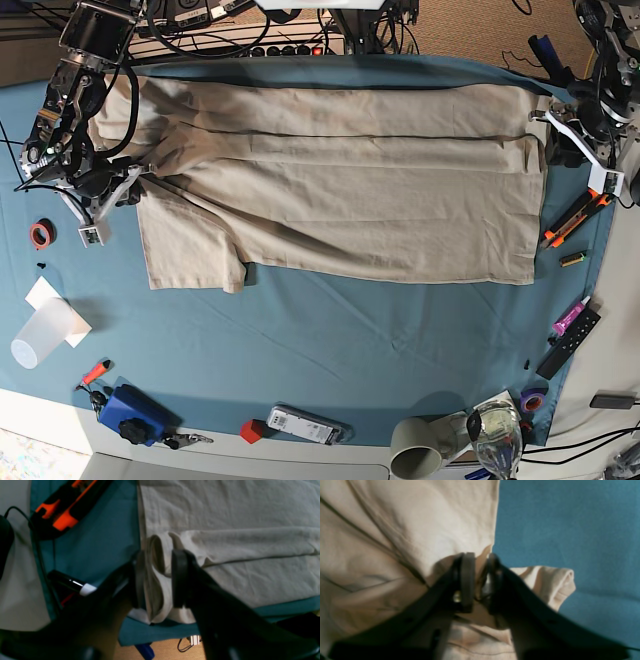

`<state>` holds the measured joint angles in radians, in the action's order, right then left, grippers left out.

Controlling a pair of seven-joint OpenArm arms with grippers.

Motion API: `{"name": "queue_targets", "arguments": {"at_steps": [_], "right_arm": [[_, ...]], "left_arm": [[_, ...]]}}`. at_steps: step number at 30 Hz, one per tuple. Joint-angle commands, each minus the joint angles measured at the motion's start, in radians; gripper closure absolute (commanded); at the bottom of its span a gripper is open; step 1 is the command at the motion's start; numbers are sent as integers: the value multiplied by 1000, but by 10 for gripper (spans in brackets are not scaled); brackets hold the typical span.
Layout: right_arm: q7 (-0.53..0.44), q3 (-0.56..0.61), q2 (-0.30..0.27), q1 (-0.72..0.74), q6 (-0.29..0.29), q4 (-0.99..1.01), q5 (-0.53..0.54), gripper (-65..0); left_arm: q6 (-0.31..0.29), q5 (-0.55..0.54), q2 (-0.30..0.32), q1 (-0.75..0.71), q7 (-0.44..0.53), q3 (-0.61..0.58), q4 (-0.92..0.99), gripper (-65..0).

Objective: Fold the T-shirt properly
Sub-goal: 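Grasp the sleeve with the right gripper and fold it inward over the body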

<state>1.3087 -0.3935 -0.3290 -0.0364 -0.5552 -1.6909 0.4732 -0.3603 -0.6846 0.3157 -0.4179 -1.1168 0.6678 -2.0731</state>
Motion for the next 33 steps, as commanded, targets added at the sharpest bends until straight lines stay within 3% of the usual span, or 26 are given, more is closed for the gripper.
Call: {"name": "queue_targets", "arguments": {"at_steps": [1, 8, 11, 13, 16, 23, 33], "right_arm": [[-16, -7, -18, 14, -6, -18, 13, -165], [-80, -8, -19, 88, 41, -18, 11, -166], [-82, -8, -20, 145, 36, -13, -21, -166], [-106, -7, -20, 164, 0, 14, -71, -177], [-183, -7, -20, 191, -1, 107, -119, -260], [-282, -7, -19, 302, -1, 251, -140, -266], [-277, -7, -17, 422, 5, 489, -185, -266]], "left_arm": [[-4, -7, 14, 2, 18, 5, -17, -190], [-4, -7, 14, 2, 18, 5, -17, -190], [-4, -7, 14, 2, 18, 5, -17, -190], [-4, -5, 14, -3, 18, 5, -17, -190], [-4, 4, 14, -3, 18, 5, -17, -190], [-4, 4, 14, -3, 34, 5, -17, -190], [-4, 4, 14, -2, 37, 5, -17, -190]]}}
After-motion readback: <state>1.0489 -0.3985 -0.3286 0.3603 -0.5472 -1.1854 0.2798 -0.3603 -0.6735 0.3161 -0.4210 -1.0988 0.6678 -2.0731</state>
